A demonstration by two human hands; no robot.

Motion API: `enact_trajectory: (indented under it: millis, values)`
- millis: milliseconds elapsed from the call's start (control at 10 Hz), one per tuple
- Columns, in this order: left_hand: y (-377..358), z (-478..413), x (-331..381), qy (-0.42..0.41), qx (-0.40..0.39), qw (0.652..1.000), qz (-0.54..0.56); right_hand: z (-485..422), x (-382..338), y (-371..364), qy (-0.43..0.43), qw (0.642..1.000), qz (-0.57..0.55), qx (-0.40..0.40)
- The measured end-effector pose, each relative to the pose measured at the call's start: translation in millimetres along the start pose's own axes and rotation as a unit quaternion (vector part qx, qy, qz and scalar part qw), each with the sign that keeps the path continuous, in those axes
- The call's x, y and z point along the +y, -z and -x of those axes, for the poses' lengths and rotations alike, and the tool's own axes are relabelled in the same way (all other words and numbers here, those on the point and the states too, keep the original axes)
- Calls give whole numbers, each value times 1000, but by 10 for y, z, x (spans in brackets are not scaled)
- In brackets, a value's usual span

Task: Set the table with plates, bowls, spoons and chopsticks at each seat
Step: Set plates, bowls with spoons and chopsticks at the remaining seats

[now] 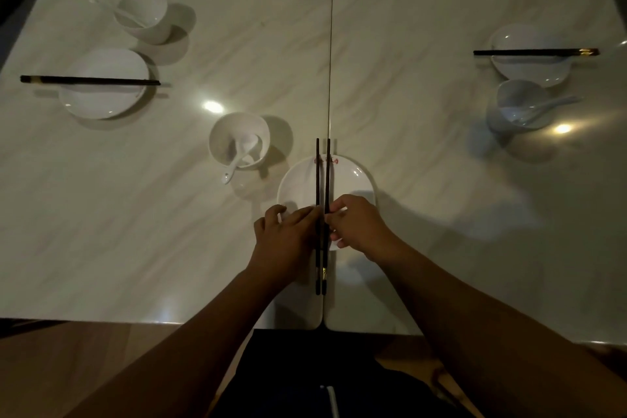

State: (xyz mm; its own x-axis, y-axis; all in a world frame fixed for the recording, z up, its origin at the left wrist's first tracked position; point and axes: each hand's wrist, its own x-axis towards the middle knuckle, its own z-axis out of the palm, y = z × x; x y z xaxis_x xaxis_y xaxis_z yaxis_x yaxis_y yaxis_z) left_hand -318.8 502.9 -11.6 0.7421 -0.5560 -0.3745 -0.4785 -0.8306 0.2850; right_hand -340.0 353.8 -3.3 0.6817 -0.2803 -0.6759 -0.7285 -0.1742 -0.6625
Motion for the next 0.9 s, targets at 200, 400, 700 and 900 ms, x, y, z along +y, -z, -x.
enact_trajectory:
  millis: [200,400,700,900]
  values:
    - [-10,-40,9,-13,-2,1000,22,-3,1,-4,1,1000,10,-10]
    - [-60,-51,4,-13,-4,999,35,2,21,0,1,1000,7,-11]
    - [-78,-20,48,0,8,999,52,12,-2,35,17,1000,22,-13]
    - [-44,46,20,24,49,996,71,75,81,113,52,996,67,-11]
